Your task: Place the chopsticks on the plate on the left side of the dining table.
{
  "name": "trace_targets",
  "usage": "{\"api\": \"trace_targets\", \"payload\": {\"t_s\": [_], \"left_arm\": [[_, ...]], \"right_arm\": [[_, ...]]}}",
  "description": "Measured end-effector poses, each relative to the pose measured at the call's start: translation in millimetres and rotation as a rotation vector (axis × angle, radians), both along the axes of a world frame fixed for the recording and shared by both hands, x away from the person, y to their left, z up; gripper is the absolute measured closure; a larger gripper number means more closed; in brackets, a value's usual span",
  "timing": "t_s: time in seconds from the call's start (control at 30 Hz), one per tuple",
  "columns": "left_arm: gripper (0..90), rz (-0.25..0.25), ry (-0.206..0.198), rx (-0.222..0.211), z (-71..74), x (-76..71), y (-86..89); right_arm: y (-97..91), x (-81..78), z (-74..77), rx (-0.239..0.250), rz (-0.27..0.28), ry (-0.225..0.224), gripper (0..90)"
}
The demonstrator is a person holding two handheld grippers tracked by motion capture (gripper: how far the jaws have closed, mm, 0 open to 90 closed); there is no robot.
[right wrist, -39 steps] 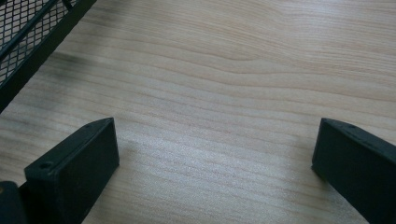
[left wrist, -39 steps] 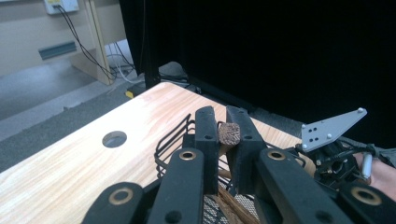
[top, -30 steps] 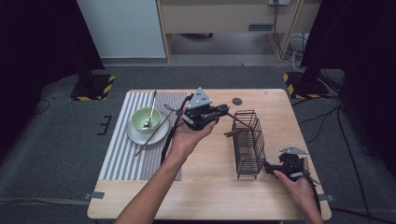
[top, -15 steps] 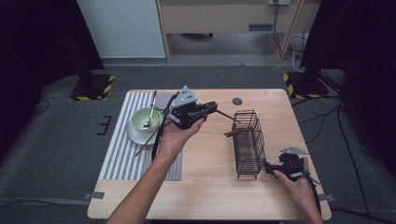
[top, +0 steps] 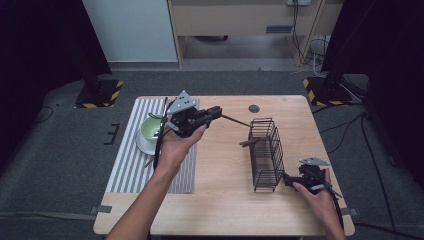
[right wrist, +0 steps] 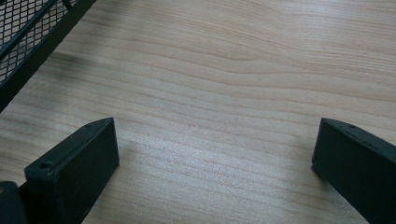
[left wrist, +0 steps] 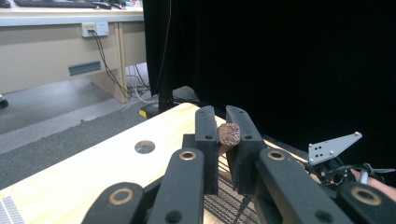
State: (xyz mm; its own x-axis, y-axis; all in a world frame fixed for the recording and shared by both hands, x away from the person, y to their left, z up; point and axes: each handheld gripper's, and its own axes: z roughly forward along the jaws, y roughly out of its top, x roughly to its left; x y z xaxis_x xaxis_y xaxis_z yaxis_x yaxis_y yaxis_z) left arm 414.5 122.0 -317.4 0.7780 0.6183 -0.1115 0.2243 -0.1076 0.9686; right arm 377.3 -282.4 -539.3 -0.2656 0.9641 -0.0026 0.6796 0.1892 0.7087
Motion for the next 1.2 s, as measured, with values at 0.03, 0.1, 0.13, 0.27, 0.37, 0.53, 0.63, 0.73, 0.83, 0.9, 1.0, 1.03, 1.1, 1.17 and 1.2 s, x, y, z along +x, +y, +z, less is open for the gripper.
{"api": "trace_targets", "payload": {"t_s": [0.03, 0.1, 0.13, 0.27, 0.37, 0.53, 0.63, 0.73, 0.83, 0.9, 1.0, 1.03, 1.1, 1.17, 1.2], "left_arm": [[83.1, 0.002, -0.001, -0.002, 0.4, -0.3, 2.8], [83.2, 0.01, -0.002, -0.014, 1.6, -0.7, 7.9], [83.2, 0.017, -0.004, -0.016, 2.1, -0.9, 10.2], [83.1, 0.038, -0.005, -0.02, 2.2, 1.3, 17.9], [83.2, 0.049, 0.003, -0.007, -0.5, 4.9, 20.7], [83.1, 0.056, 0.006, 0.001, -3.0, 8.0, 21.1], [83.2, 0.062, 0.002, 0.009, -3.9, 9.0, 21.5], [83.2, 0.067, 0.004, 0.015, -5.7, 10.1, 22.8], [83.1, 0.072, 0.009, 0.02, -8.9, 11.9, 24.9], [83.1, 0.077, 0.014, 0.026, -11.3, 13.0, 26.7], [83.2, 0.083, 0.018, 0.025, -14.3, 13.9, 29.7], [83.1, 0.085, 0.018, 0.028, -15.2, 14.2, 30.7], [83.1, 0.089, 0.022, 0.029, -17.0, 14.7, 32.9], [83.1, 0.094, 0.023, 0.033, -18.5, 15.2, 35.1], [83.1, 0.096, 0.024, 0.034, -19.2, 15.4, 36.3]], "right_arm": [[0.0, 0.0, 0.0, 0.0, 0.0, 0.0, 0.6], [0.0, 0.0, 0.0, 0.0, 0.0, 0.0, 0.6], [0.0, 0.0, 0.0, 0.0, 0.0, 0.0, 0.6], [0.0, 0.0, 0.0, 0.0, 0.0, 0.0, 0.6], [0.0, 0.0, 0.0, 0.0, 0.0, 0.0, 0.6], [0.0, 0.0, 0.0, 0.0, 0.0, 0.0, 0.6], [0.0, 0.0, 0.0, 0.0, 0.0, 0.0, 0.6], [0.0, 0.0, 0.0, 0.0, 0.0, 0.0, 0.6], [0.0, 0.0, 0.0, 0.0, 0.0, 0.0, 0.6], [0.0, 0.0, 0.0, 0.0, 0.0, 0.0, 0.6], [0.0, 0.0, 0.0, 0.0, 0.0, 0.0, 0.6], [0.0, 0.0, 0.0, 0.0, 0.0, 0.0, 0.6], [0.0, 0.0, 0.0, 0.0, 0.0, 0.0, 0.6], [0.0, 0.0, 0.0, 0.0, 0.0, 0.0, 0.6], [0.0, 0.0, 0.0, 0.0, 0.0, 0.0, 0.6]]}}
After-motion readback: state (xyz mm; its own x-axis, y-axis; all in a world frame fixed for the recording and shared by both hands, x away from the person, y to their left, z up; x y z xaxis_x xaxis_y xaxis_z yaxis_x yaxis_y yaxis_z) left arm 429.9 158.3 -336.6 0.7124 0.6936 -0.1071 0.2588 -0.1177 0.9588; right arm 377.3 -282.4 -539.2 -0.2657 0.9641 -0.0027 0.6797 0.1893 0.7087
